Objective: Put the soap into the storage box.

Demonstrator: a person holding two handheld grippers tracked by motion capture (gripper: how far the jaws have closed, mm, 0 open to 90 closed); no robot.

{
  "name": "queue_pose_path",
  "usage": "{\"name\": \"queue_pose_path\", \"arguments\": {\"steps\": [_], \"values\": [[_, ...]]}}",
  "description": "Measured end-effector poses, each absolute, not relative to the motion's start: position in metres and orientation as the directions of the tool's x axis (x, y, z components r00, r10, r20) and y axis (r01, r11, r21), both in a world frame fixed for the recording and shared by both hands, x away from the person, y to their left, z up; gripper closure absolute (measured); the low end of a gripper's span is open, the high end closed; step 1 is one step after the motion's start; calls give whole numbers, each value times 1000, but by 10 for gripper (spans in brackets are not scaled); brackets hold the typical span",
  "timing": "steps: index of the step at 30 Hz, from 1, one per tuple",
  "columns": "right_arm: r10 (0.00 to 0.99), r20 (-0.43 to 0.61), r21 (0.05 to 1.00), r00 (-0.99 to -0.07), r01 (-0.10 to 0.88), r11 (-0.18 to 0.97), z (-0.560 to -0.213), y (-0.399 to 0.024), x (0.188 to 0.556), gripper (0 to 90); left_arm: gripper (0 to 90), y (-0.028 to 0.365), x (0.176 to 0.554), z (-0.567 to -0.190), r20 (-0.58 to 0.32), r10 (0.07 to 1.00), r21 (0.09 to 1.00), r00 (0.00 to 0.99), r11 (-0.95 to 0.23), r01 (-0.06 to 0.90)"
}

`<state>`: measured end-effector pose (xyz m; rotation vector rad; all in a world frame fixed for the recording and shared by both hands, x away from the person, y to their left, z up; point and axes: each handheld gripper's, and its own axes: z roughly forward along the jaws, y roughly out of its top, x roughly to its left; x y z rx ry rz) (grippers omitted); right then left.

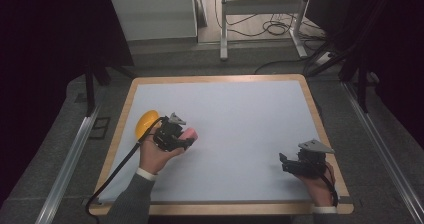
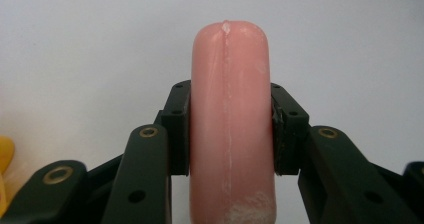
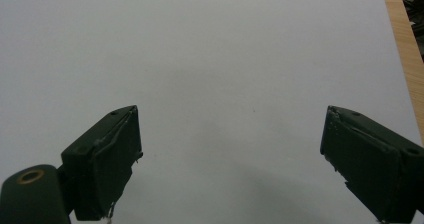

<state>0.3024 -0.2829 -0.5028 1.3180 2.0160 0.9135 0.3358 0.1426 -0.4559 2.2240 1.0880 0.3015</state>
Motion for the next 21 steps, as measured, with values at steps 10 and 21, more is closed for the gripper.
{"name": "queue_pose_path", "arguments": {"steps": [10,21], "values": [[928,-87,787,-363,545,288,-502,-283,302,93,601,149,338,-454,-72,780,636,621,-444,631],[928,-85,786,-363,547,286,-503,-283,302,92,601,158,340,-452,-62,794,635,604,-436,638]]}}
